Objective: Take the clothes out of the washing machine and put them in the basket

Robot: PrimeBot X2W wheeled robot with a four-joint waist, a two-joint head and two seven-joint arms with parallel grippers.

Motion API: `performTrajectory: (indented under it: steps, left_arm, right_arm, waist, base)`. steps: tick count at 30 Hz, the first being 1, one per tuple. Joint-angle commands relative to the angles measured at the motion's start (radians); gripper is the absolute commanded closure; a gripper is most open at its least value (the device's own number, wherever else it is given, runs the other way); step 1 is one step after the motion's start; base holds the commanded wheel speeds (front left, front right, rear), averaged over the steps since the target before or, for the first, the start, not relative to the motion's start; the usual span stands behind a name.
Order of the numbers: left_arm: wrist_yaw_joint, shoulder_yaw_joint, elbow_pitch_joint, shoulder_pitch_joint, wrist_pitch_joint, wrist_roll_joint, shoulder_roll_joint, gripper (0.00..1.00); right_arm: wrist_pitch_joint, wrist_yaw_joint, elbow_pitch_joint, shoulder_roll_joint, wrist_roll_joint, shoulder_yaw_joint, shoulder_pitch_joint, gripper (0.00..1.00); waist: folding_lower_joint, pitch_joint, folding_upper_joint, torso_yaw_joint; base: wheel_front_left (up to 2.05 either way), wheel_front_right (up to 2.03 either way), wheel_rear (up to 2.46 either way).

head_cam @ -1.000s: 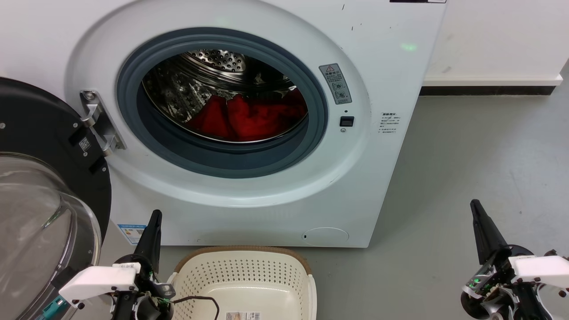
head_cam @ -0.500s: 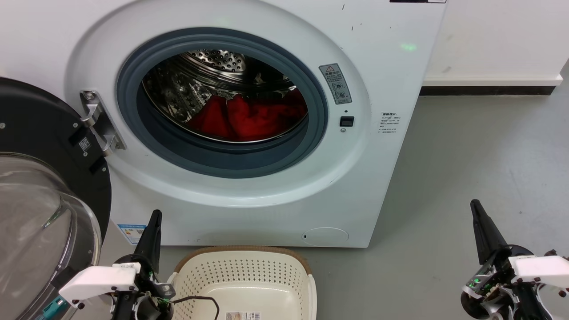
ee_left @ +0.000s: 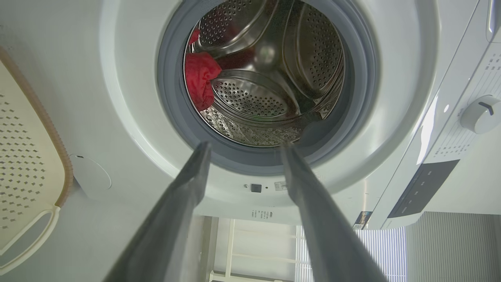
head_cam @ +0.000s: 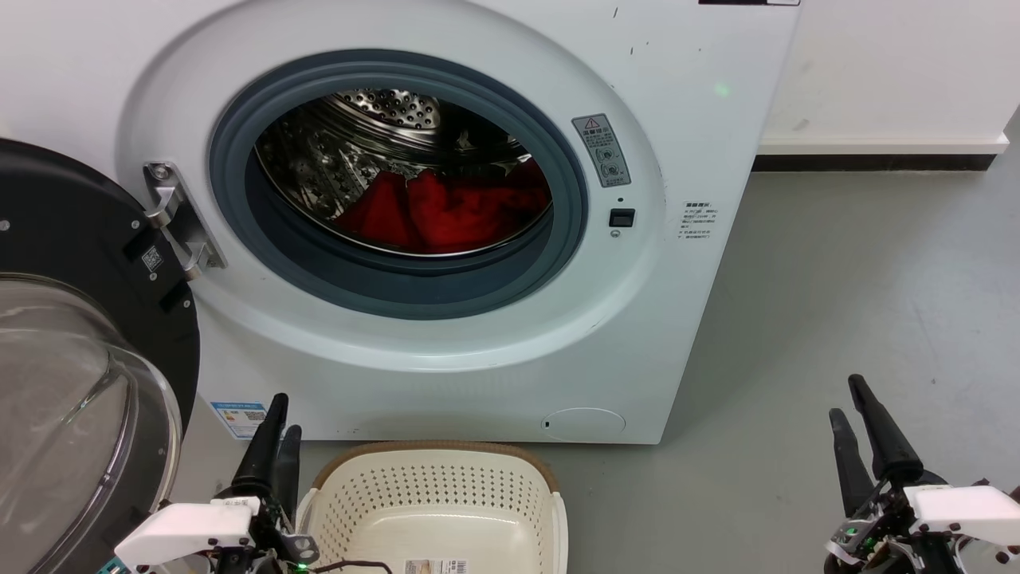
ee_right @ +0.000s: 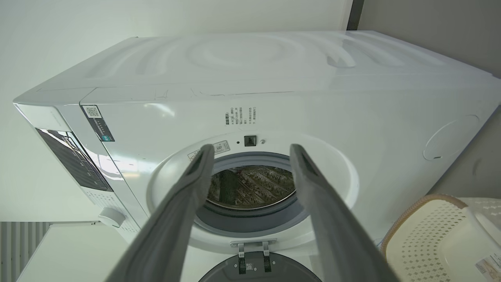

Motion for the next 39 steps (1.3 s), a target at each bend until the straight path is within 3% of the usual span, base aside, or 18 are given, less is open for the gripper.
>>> performTrajectory:
  steps: [1,7,26,39]
  left_arm:
    - [0.000,0.002,-0.027,-0.018,-0.014,0.015,0.001,0.00]
    - [0.006,0.012,-0.052,-0.014,-0.039,0.103,0.002,0.00]
    - [0.117,-0.053,-0.142,0.015,-0.123,0.545,0.002,0.00]
    - [0.147,-0.079,-0.183,0.037,-0.171,0.754,0.012,0.00]
  right_arm:
    - [-0.012,0.000,-0.016,0.000,-0.008,0.005,-0.016,0.00]
    - [-0.037,0.000,-0.022,0.000,-0.085,-0.002,-0.010,0.00]
    - [-0.121,0.000,-0.158,0.000,-0.594,0.030,0.027,0.00]
    - [-0.169,0.000,-0.205,0.000,-0.844,0.051,0.060,0.00]
  waist:
    - [0.0000,0.000,0.0000,0.000]
    - [0.0000,0.002,0.0000,-0.001]
    - [0.0000,0.010,0.0000,-0.002]
    - [0.0000,0.014,0.0000,-0.002]
  base:
    - [0.00,0.00,0.00]
    - [0.00,0.00,0.00]
    - [0.00,0.00,0.00]
    - [0.00,0.00,0.00]
